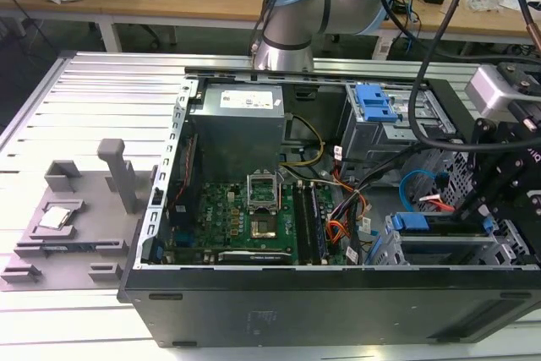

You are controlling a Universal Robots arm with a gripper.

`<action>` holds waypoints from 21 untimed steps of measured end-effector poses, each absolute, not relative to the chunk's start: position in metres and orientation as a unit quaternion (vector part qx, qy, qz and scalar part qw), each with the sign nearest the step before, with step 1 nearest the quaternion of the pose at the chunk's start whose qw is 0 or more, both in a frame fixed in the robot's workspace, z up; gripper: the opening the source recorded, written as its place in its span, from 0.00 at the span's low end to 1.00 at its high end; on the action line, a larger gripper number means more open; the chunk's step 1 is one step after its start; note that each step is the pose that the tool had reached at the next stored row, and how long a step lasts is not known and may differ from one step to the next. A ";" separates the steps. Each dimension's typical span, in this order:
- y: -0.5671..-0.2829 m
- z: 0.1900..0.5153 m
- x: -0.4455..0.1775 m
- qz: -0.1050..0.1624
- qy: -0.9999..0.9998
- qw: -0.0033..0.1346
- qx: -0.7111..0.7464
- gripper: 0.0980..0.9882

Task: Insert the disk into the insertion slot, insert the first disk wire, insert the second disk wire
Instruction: 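Insert the first disk wire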

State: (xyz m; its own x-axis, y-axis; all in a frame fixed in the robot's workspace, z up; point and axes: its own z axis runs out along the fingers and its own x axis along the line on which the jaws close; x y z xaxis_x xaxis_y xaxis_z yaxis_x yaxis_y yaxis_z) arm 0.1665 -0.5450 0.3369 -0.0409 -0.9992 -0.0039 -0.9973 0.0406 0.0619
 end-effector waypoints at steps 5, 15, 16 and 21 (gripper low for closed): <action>-0.545 0.337 0.166 -0.023 -0.721 0.021 0.692 0.09; -0.545 0.335 0.166 -0.022 -0.721 0.022 0.692 0.18; -0.545 0.337 0.166 -0.022 -0.721 0.022 0.692 0.18; -0.543 0.364 0.164 -0.021 -0.721 0.021 0.692 0.02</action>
State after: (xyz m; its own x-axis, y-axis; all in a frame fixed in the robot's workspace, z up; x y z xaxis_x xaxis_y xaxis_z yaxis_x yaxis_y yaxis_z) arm 0.1645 -0.5430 0.3635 -0.0408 -0.9992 0.0006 -0.9974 0.0408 0.0590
